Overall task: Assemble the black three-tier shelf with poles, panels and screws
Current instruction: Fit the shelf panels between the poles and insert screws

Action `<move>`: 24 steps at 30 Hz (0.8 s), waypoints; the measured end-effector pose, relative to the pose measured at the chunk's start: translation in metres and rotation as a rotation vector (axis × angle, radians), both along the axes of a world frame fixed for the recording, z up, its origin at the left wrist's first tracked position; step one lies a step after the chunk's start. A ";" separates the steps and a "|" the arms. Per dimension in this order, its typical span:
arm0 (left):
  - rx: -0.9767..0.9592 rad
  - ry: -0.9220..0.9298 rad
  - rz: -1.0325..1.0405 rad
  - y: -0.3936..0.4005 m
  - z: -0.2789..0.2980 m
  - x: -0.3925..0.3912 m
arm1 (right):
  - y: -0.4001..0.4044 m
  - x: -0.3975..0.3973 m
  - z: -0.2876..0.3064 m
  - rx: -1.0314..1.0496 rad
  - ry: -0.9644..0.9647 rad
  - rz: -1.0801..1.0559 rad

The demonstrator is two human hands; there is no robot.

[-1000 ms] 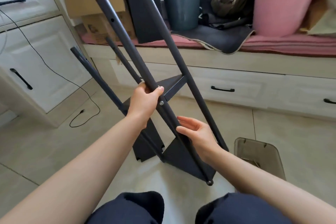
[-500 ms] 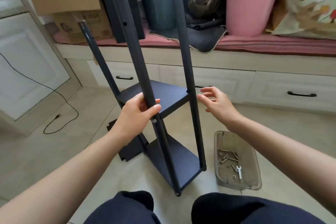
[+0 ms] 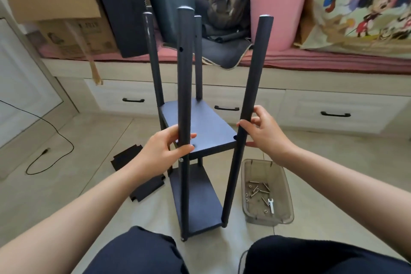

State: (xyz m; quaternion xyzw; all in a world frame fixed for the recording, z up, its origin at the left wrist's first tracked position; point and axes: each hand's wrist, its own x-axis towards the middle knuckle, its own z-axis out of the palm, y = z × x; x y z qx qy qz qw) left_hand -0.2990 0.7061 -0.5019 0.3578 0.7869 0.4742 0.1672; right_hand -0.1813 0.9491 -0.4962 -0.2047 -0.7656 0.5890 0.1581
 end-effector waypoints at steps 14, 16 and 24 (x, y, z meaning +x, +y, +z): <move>-0.137 -0.017 0.302 -0.025 0.000 -0.024 | -0.034 0.004 0.009 0.090 -0.119 0.245; -0.167 -0.002 0.311 -0.031 -0.003 -0.026 | -0.038 0.003 0.009 0.114 -0.136 0.278; -0.282 0.026 0.278 -0.040 -0.011 -0.022 | -0.042 0.006 0.006 0.179 -0.195 0.324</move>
